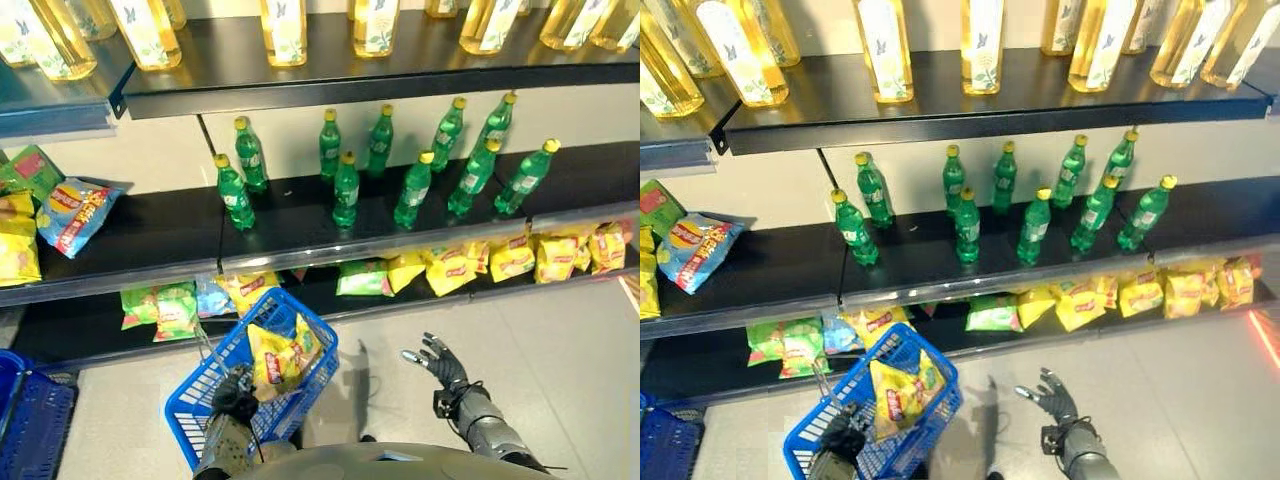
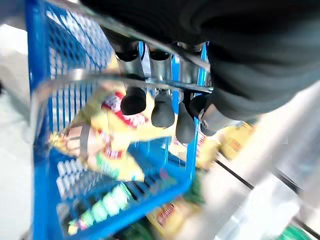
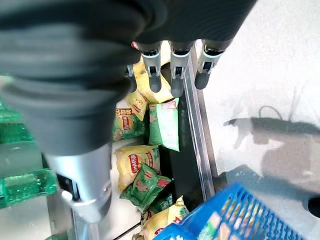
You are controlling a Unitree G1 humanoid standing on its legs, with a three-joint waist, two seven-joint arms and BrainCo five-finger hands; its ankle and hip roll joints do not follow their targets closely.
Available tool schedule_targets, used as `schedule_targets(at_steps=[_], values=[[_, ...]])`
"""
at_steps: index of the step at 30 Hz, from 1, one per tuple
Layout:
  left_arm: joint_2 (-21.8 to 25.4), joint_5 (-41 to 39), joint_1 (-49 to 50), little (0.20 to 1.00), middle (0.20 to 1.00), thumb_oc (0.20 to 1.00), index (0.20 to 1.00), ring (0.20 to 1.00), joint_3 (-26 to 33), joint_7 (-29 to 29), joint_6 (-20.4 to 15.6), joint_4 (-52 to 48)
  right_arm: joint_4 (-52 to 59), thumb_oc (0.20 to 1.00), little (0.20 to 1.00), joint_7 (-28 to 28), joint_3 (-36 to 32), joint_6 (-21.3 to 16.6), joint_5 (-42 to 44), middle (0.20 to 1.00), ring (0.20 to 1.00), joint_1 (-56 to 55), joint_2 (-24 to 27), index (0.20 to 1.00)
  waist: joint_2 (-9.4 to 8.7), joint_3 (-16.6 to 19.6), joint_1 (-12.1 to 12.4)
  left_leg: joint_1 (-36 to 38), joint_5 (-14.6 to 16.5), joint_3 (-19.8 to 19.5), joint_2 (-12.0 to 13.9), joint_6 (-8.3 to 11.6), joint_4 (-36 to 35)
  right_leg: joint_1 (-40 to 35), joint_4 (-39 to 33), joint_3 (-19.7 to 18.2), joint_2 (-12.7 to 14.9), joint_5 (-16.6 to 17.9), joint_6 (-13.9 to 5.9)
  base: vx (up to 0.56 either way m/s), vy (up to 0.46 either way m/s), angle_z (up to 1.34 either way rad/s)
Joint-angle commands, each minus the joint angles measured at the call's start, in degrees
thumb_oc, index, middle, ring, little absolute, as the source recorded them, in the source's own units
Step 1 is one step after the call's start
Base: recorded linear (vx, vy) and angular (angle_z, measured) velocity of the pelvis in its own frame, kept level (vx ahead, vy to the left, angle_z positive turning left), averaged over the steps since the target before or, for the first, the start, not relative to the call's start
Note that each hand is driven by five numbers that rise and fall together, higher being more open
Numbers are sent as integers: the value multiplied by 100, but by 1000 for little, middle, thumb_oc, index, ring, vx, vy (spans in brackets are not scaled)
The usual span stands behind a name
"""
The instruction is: Pick up the snacks into the basket
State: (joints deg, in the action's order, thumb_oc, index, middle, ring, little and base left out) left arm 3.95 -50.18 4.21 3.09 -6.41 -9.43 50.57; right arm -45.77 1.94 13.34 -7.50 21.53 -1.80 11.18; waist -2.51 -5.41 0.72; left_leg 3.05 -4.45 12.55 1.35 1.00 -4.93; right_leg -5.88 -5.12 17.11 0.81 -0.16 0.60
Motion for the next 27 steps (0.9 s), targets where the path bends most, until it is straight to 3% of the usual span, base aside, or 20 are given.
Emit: schedule_targets(at_steps=[1,4,5,6,7,8,9,10,12,13,14,15,16,17,20,21,23,24,25,27], values=[[116,138,-295,200,200,200,200,200,321,-27,-562,-373,80,1000,1000,105,-60,-259,228,1000,1000,339,2,1000,-48,227,41,-242,152,23,-340,-14,283,163,12,-143,147,290,-681,17,2,7],[110,141,-278,200,200,200,200,200,322,-17,-548,-352,21,1000,1000,119,-68,-263,219,1000,1000,345,5,1000,-51,231,55,-201,141,-32,-366,-34,226,151,12,-133,145,282,-680,-1,21,7],[173,201,-252,200,200,200,200,200,311,-36,-573,-533,73,1000,1000,171,-154,-284,226,1000,1000,424,15,1000,-32,80,99,-120,183,-92,-361,-119,198,400,748,-29,208,245,-760,-41,37,4],[173,201,-255,200,200,200,200,200,312,-37,-573,-533,73,1000,1000,171,-155,-283,225,1000,1000,427,15,1000,-34,83,103,-128,184,-88,-363,-121,202,423,783,-34,216,227,-762,-114,41,3],[250,218,-241,200,200,200,200,200,294,-2,-617,-773,146,1000,1000,171,-200,-293,162,1000,1000,530,14,1000,-10,-107,125,-146,224,-55,-288,-166,267,794,1438,92,423,332,-1044,-76,9,4],[249,219,-242,200,200,200,200,200,293,-4,-616,-776,145,1000,1000,171,-201,-292,162,1000,1000,533,13,1000,-14,-105,128,-155,227,-51,-294,-171,272,817,1471,86,434,317,-1049,-108,-41,-10],[325,239,-211,200,200,200,200,200,225,32,-629,-923,178,1000,1000,201,-278,-298,128,1000,1000,638,33,1000,58,-210,161,-161,237,-51,-196,-193,278,1018,1848,174,800,513,-1214,-36,-44,-16],[325,239,-212,200,200,200,200,200,223,31,-629,-924,178,1000,1000,202,-280,-297,127,1000,1000,639,33,1000,55,-214,162,-159,239,-52,-201,-195,280,1025,1870,172,809,501,-1217,-32,-92,-14],[334,241,-211,200,200,200,200,200,130,65,-615,-987,272,1000,1000,248,-366,-306,158,1000,1000,666,16,1000,158,-223,194,-148,226,-136,-99,-161,241,1067,1774,103,1291,693,-1109,32,-128,3],[346,258,-202,200,200,200,200,200,82,82,-598,-1024,294,1000,1000,271,-406,-307,165,1000,1000,652,15,1000,164,-219,210,-119,254,-190,-62,-126,229,985,1615,86,1522,787,-1111,127,-305,15],[344,272,-210,200,200,200,200,200,61,98,-575,-910,251,1000,1000,305,-447,-302,196,1000,1000,649,-16,1000,112,-167,223,-84,321,-267,-29,-53,214,855,1111,-60,1951,1114,-1210,158,-364,17],[343,252,-218,200,200,200,200,200,66,100,-573,-876,214,1000,1000,321,-448,-285,186,1000,1000,657,-19,1000,67,-158,222,-51,371,-297,-3,-7,225,820,797,-164,2135,1311,-1287,135,-295,16],[344,251,-218,200,200,200,200,200,65,101,-573,-875,213,1000,1000,321,-449,-285,186,1000,1000,657,-20,1000,68,-168,224,-38,380,-296,-2,-7,230,793,771,-159,2131,1323,-1292,147,-334,9],[342,186,-224,200,200,200,200,200,87,77,-558,-777,147,1000,1000,325,-422,-252,205,1000,1000,664,-42,1000,-40,-131,179,0,462,-347,78,82,280,776,429,-648,2171,1441,-1386,99,-225,11],[351,113,-253,200,200,200,200,200,127,53,-567,-741,172,1000,1000,309,-400,-243,218,1000,1000,648,-56,1000,-94,-138,182,46,498,-326,174,154,326,809,489,-880,2057,1292,-1410,96,-263,22],[329,47,-228,200,200,200,200,200,202,81,-579,-779,174,1000,1000,263,-379,-217,190,1000,1000,586,-55,1000,-171,-115,254,116,542,-270,283,267,371,767,400,-551,2030,1217,-1471,111,-310,44],[293,81,-138,200,200,200,200,200,238,87,-541,-755,33,1000,1000,204,-317,-205,123,1000,1000,553,-31,1000,-166,-81,291,134,479,-233,552,438,410,692,316,-399,1845,1031,-1451,124,-518,-20],[294,-49,-194,200,200,200,200,200,236,56,-591,-674,-31,1000,1000,209,-274,-239,236,1000,1000,552,4,1000,-72,-108,228,-22,143,-320,956,633,657,552,263,-327,1470,806,-1254,71,-451,-54],[293,-50,-196,200,200,200,200,200,237,57,-592,-671,-32,1000,1000,209,-273,-240,237,1000,1000,554,5,1000,-61,-107,216,-31,143,-337,971,642,665,545,258,-310,1456,806,-1246,52,-436,-15],[296,-42,-254,200,200,200,200,200,269,70,-589,-613,5,1000,1000,183,-232,-280,298,1000,1000,473,98,1000,19,-159,129,-201,-319,-423,1216,738,1074,356,122,-171,1154,672,-1030,39,-329,25]])
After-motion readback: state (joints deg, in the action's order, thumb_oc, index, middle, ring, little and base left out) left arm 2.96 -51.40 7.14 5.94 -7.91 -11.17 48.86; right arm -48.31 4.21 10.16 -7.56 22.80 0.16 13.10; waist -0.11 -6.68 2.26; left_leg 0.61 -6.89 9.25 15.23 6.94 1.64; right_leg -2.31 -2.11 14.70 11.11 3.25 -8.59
